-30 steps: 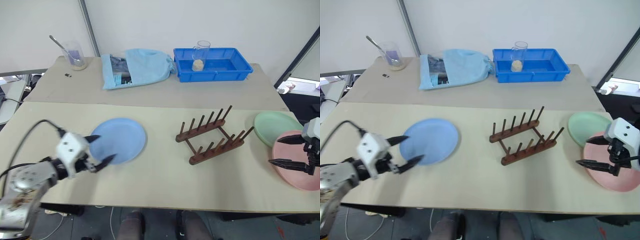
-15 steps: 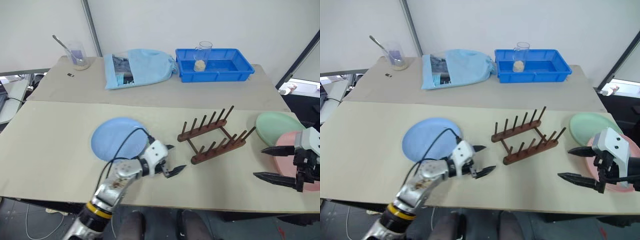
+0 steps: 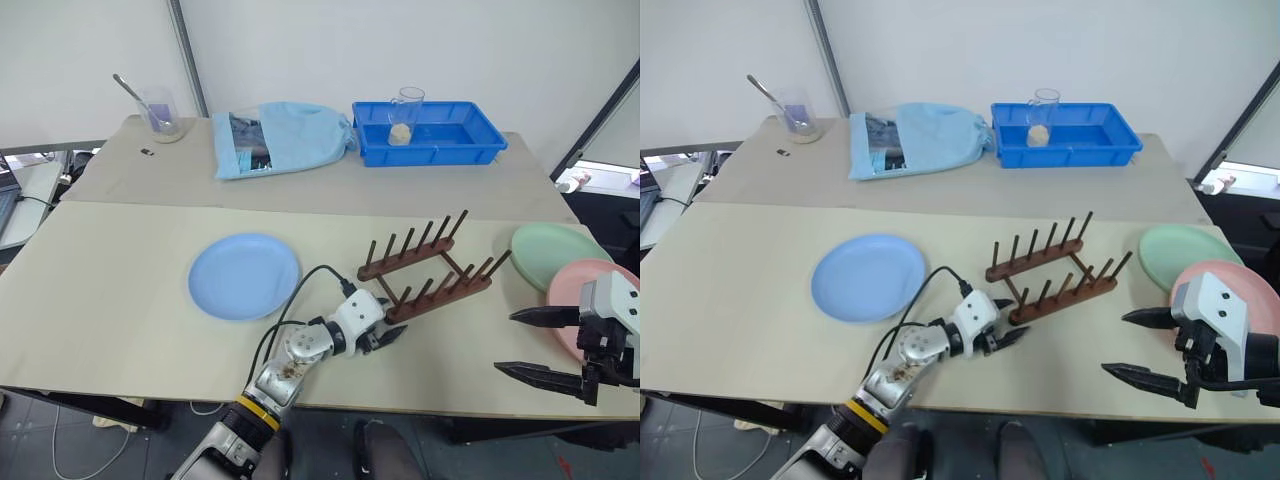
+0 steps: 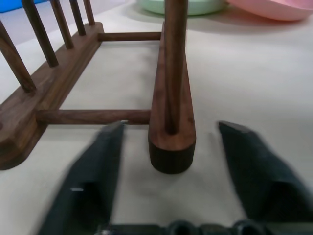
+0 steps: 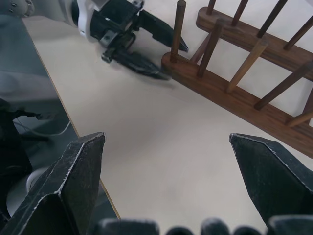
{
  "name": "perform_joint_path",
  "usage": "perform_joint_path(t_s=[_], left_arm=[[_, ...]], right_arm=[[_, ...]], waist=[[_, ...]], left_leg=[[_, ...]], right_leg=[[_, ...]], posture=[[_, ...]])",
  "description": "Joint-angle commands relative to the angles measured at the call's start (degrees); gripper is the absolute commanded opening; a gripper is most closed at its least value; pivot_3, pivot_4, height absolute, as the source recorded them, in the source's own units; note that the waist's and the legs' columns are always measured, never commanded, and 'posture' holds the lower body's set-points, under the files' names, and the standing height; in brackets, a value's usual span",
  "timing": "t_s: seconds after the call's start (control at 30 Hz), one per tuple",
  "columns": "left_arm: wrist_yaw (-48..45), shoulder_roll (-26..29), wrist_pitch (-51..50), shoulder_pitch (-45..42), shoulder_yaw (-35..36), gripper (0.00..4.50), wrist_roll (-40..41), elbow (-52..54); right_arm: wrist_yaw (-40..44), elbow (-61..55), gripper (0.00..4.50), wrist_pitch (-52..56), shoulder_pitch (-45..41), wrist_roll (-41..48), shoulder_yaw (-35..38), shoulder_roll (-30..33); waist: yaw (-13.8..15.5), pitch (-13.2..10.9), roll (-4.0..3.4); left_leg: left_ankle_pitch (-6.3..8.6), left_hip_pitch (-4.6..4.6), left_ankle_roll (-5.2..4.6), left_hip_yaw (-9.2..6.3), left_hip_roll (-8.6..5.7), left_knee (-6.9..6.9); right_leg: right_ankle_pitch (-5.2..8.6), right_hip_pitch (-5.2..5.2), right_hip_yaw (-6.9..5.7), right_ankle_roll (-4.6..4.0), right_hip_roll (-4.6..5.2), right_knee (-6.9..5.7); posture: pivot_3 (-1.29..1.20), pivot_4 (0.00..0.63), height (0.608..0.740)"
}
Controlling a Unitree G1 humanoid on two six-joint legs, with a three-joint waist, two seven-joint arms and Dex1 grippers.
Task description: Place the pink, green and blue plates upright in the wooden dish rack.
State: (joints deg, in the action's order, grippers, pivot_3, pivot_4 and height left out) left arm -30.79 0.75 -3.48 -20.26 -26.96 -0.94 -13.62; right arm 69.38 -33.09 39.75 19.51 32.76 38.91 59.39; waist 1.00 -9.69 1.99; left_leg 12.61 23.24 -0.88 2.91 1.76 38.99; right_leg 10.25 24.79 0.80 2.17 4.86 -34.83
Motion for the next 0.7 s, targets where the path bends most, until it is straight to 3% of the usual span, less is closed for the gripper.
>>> perform_joint_path(t_s=[0.03, 0.13, 0.4, 0.53, 0.7], left_arm=[[0.26, -0.9, 1.21, -1.22, 0.46, 0.91, -0.76, -2.37], [-2.16, 0.27, 1.9, -2.01, 1.5, 0.86, 0.06, -1.62], [-20.42, 8.66, 1.23, -7.21, 3.22, 0.86, 7.36, 2.16], [-26.39, 8.85, 6.03, -12.94, 2.64, 0.86, 5.96, -7.04], [-26.91, 5.14, 10.6, -17.83, 2.92, 0.86, 4.17, -18.21]], right_arm=[[-0.66, -1.06, 4.5, -1.11, 0.69, -0.22, 1.96, -0.69], [-0.99, -1.31, 4.5, -1.57, 1.37, -0.27, 2.27, -1.23], [-1.54, -3.74, 4.5, -2.61, 5.68, -0.7, 3.72, -3.85], [-2.71, -6.3, 4.5, -3.94, 9.59, -2.02, 2.99, -6.56], [-3.6, -8.47, 4.5, -4.62, 12.65, -2.61, 3.17, -8.55]], waist=[[-0.06, 0.0, 0.0], [-0.18, 0.0, -0.01], [-0.29, 0.06, -0.11], [0.27, 0.07, -0.12], [0.52, 0.06, -0.11]], left_leg=[[0.0, 0.0, 0.0, -0.02, -0.01, 0.01], [0.0, -0.01, -0.01, -0.06, -0.02, 0.01], [-0.08, 0.13, -0.14, -0.38, 0.16, -0.02], [-0.13, 0.37, -0.22, -0.55, 0.11, -0.06], [-0.13, 0.56, -0.25, -0.6, 0.04, -0.02]], right_leg=[[0.0, -0.02, 0.0, 0.0, 0.0, 0.0], [-0.01, -0.03, 0.0, 0.02, 0.0, 0.01], [0.0, 0.18, 0.01, -0.01, -0.39, -0.1], [0.07, 0.28, 0.03, -0.06, -0.45, -0.05], [0.08, 0.3, 0.05, 0.0, -0.43, 0.09]], posture=[[0.0, 0.15, 0.737], [0.0, 0.15, 0.737], [0.0, 0.15, 0.737], [0.0, 0.15, 0.737], [0.0, 0.15, 0.737]])
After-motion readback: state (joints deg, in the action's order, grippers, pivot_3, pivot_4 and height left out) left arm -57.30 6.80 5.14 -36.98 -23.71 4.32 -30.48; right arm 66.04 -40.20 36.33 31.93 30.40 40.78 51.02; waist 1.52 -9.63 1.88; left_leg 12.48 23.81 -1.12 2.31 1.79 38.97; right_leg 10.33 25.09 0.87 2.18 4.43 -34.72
